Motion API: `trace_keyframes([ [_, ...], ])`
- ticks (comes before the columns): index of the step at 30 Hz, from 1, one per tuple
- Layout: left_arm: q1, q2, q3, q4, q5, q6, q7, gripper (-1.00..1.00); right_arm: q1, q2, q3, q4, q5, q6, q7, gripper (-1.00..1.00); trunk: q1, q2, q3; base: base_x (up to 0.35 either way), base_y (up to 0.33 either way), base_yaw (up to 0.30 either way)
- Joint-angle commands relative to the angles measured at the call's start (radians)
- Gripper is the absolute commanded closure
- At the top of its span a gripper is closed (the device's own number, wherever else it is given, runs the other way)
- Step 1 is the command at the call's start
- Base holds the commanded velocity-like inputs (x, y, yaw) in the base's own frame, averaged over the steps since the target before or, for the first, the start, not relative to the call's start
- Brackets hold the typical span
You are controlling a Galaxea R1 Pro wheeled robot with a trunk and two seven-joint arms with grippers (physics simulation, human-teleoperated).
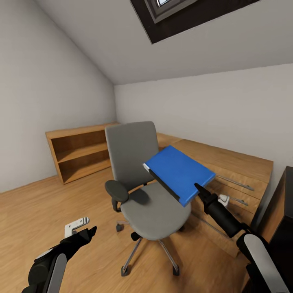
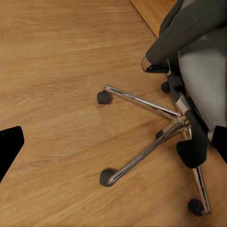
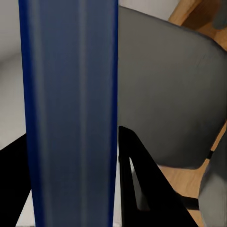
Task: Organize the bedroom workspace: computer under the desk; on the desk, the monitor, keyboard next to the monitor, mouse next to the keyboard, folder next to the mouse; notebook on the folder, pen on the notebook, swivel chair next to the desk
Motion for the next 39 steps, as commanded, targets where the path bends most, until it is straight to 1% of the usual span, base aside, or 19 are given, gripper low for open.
trace_keyframes([
  [1,-0.001,-0.001,0.001,0.000,0.011,0.006,0.008,-1.00,0.000,-0.007,-0.002,0.001,-0.003,0.007,0.011,1.00,-0.004,0.007,0.002,0.000,0.000,0.000],
  [3,-0.001,-0.001,0.002,0.007,0.011,0.006,0.008,-1.00,0.000,-0.015,-0.002,0.008,-0.003,0.008,0.028,1.00,-0.012,0.021,0.008,-0.109,0.000,0.000],
  [9,-0.001,-0.001,0.002,0.012,0.011,0.006,0.008,-1.00,0.000,-0.020,-0.003,0.012,-0.002,0.008,0.037,1.00,-0.035,0.063,0.027,-0.280,0.000,0.000],
  [12,-0.001,0.000,0.003,0.014,0.013,0.006,0.008,-1.00,0.000,-0.033,-0.009,0.014,-0.004,0.008,0.039,1.00,-0.046,0.084,0.037,-0.332,0.000,0.000],
  [14,-0.001,0.001,0.007,0.016,0.013,0.006,0.008,-1.00,0.000,-0.046,-0.030,0.014,-0.005,0.008,0.040,1.00,-0.054,0.098,0.043,-0.338,0.000,0.000],
  [18,-0.001,0.001,0.018,0.021,0.014,0.006,0.009,-1.00,0.000,-0.048,-0.063,0.014,-0.005,0.008,0.039,1.00,-0.069,0.126,0.055,-0.339,0.000,0.000],
  [19,-0.001,0.000,0.024,0.058,0.015,0.004,0.013,-1.00,0.000,-0.053,-0.085,0.014,-0.003,0.008,0.040,1.00,-0.073,0.133,0.059,-0.060,0.000,0.000],
  [21,-0.001,0.003,0.029,0.099,0.014,0.002,0.014,-1.00,0.000,-0.054,-0.086,0.014,-0.003,0.008,0.040,1.00,-0.081,0.147,0.065,-0.032,0.000,0.000],
  [22,-0.001,0.009,0.061,0.235,0.009,-0.003,0.012,-1.00,0.000,-0.054,-0.087,0.014,-0.001,0.008,0.039,1.00,-0.085,0.154,0.068,-0.003,0.000,0.000],
  [25,-0.001,0.032,0.068,0.323,0.005,-0.023,0.010,-1.00,0.000,-0.061,-0.088,0.014,0.000,0.008,0.039,1.00,-0.096,0.175,0.077,-0.001,0.000,0.000],
  [27,-0.001,0.052,0.070,0.391,0.003,-0.062,0.010,-1.00,0.000,-0.068,-0.088,0.014,-0.001,0.008,0.039,1.00,-0.104,0.189,0.084,0.000,0.000,0.000],
  [31,-0.001,0.079,0.066,0.618,-0.006,-0.262,0.010,-1.00,0.000,-0.075,-0.088,0.014,-0.001,0.008,0.039,1.00,-0.119,0.217,0.096,0.000,0.000,0.000],
  [32,-0.001,0.082,0.065,0.675,-0.016,-0.330,0.010,-1.00,0.000,-0.076,-0.088,0.014,-0.001,0.008,0.039,1.00,-0.123,0.224,0.099,0.000,0.000,0.000],
  [33,-0.001,0.084,0.065,0.704,-0.023,-0.367,0.010,-1.00,0.001,-0.076,-0.088,0.014,-0.001,0.008,0.039,1.00,-0.127,0.231,0.102,0.000,0.000,0.000],
  [34,-0.001,0.086,0.065,0.764,-0.040,-0.443,0.011,-1.00,0.000,-0.077,-0.088,0.014,-0.001,0.008,0.039,1.00,-0.131,0.238,0.106,0.000,0.000,0.000],
  [35,-0.001,0.086,0.065,0.792,-0.050,-0.482,0.011,-1.00,0.000,-0.077,-0.088,0.014,-0.001,0.008,0.039,1.00,-0.134,0.245,0.109,0.000,0.000,0.000],
  [36,-0.001,0.088,0.066,0.844,-0.068,-0.555,0.011,-1.00,0.000,-0.077,-0.087,0.014,0.000,0.008,0.039,1.00,-0.138,0.252,0.112,0.000,0.000,0.000],
  [38,-0.001,0.089,0.066,0.901,-0.090,-0.642,0.013,-1.00,0.000,-0.076,-0.087,0.014,0.000,0.008,0.039,1.00,-0.146,0.266,0.118,0.000,0.000,0.000],
  [39,-0.001,0.089,0.066,0.913,-0.095,-0.661,0.013,-1.00,0.000,-0.076,-0.087,0.014,0.000,0.008,0.039,1.00,-0.150,0.273,0.121,0.000,0.000,0.000],
])
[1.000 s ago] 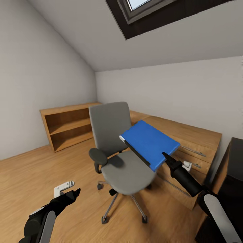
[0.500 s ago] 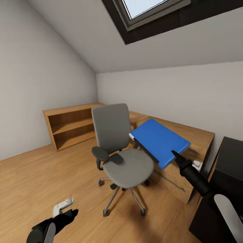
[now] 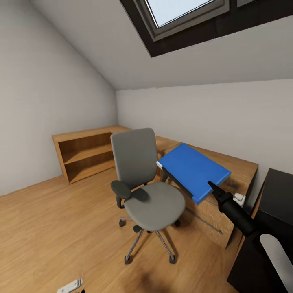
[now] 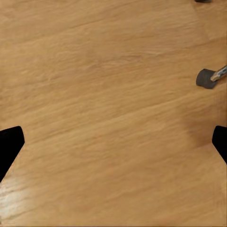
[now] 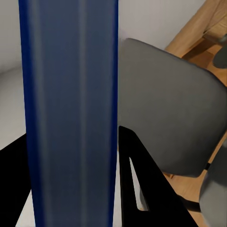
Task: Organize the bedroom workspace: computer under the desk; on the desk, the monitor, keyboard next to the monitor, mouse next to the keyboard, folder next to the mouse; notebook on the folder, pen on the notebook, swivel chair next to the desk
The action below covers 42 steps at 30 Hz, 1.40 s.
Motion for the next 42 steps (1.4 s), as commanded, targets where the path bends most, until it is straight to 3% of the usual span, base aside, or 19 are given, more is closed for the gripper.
trace_keyframes([
  [1,0.000,0.000,0.002,0.028,-0.001,-0.042,0.001,-1.00,0.000,0.000,-0.001,0.000,-0.004,0.006,0.001,1.00,-0.004,0.007,0.002,0.000,0.000,0.000],
  [6,0.000,-0.001,0.001,0.055,-0.009,-0.075,0.002,-1.00,0.001,0.001,0.000,0.007,-0.003,0.005,-0.001,1.00,-0.023,0.042,0.018,0.000,0.000,0.000],
  [17,0.000,-0.003,0.000,0.087,-0.009,-0.079,0.003,-1.00,0.001,0.001,0.000,0.009,-0.002,0.005,-0.001,1.00,-0.065,0.119,0.052,0.000,0.000,0.000],
  [27,0.000,-0.004,-0.001,0.143,-0.009,-0.080,0.001,-1.00,0.001,0.005,0.004,0.009,0.050,0.003,0.001,1.00,-0.104,0.189,0.084,0.000,0.000,-0.028],
  [42,0.000,-0.003,-0.001,0.149,-0.009,-0.081,0.000,-1.00,0.001,0.002,0.000,0.010,0.055,0.004,0.017,1.00,-0.161,0.294,0.131,0.000,0.000,-0.075],
])
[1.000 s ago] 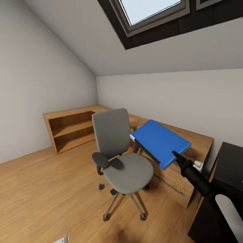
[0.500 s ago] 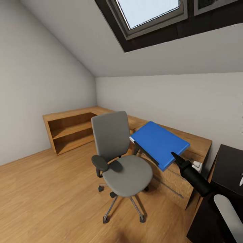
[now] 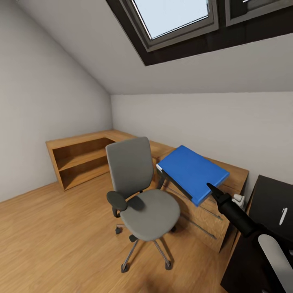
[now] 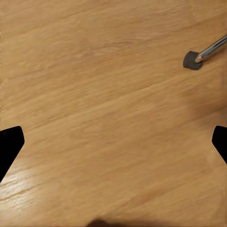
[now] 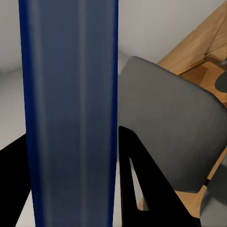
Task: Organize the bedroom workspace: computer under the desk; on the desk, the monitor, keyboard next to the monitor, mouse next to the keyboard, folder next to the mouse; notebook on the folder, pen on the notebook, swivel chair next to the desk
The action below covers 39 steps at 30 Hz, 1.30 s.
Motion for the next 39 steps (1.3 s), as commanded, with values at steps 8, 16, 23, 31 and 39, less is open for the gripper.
trace_keyframes([
  [8,0.000,-0.002,0.002,0.000,0.009,-0.002,0.000,-1.00,-0.001,0.002,-0.002,0.009,-0.005,0.005,0.006,1.00,-0.031,0.056,0.024,0.000,0.000,-0.023],
  [16,0.000,-0.003,0.002,0.000,0.009,-0.002,0.000,-1.00,-0.001,0.001,-0.005,0.011,-0.005,0.005,0.007,1.00,-0.062,0.112,0.049,0.000,0.000,-0.244],
  [23,0.000,-0.002,0.002,0.001,0.010,-0.001,-0.006,-1.00,-0.001,0.000,-0.026,0.054,-0.004,-0.002,-0.007,1.00,-0.081,0.147,0.065,0.000,0.000,-0.297],
  [31,0.000,-0.003,-0.003,0.012,0.009,-0.082,-0.008,-1.00,-0.001,0.001,-0.170,0.119,-0.005,-0.003,-0.027,1.00,-0.081,0.147,0.065,0.000,0.000,-0.300],
  [39,0.000,-0.005,-0.004,0.044,0.006,-0.110,-0.008,-1.00,-0.001,0.002,-0.235,0.193,-0.006,-0.008,-0.054,1.00,-0.081,0.147,0.065,0.000,-0.134,-0.300],
])
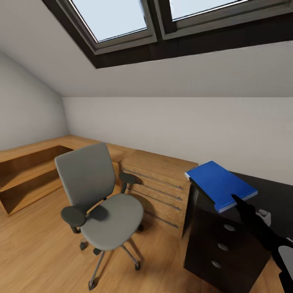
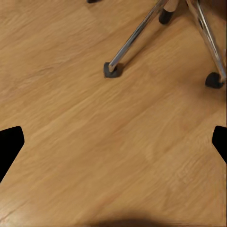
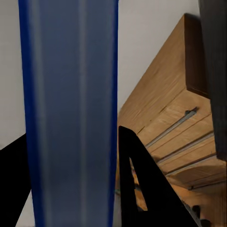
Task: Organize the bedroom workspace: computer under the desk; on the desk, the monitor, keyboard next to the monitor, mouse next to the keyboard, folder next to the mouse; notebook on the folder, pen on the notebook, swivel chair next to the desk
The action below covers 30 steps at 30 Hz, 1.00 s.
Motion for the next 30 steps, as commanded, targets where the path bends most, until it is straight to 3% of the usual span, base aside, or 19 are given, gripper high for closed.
trace_keyframes([
  [1,0.000,0.000,0.001,0.000,0.009,-0.003,0.000,-1.00,-0.001,0.000,-0.004,0.001,-0.005,0.006,0.002,1.00,0.000,-0.001,-0.001,0.000,-0.304,-0.300],
  [8,0.000,0.000,0.002,0.001,0.009,-0.006,0.000,-1.00,-0.001,0.000,-0.029,0.005,-0.004,0.006,0.002,1.00,0.000,-0.001,-0.001,0.000,-0.102,-0.300],
  [30,0.000,0.000,0.003,0.001,0.009,-0.007,0.001,-1.00,-0.002,-0.001,-0.039,0.025,-0.004,-0.009,-0.001,1.00,0.000,-0.001,-0.001,0.000,-0.002,-0.300],
])
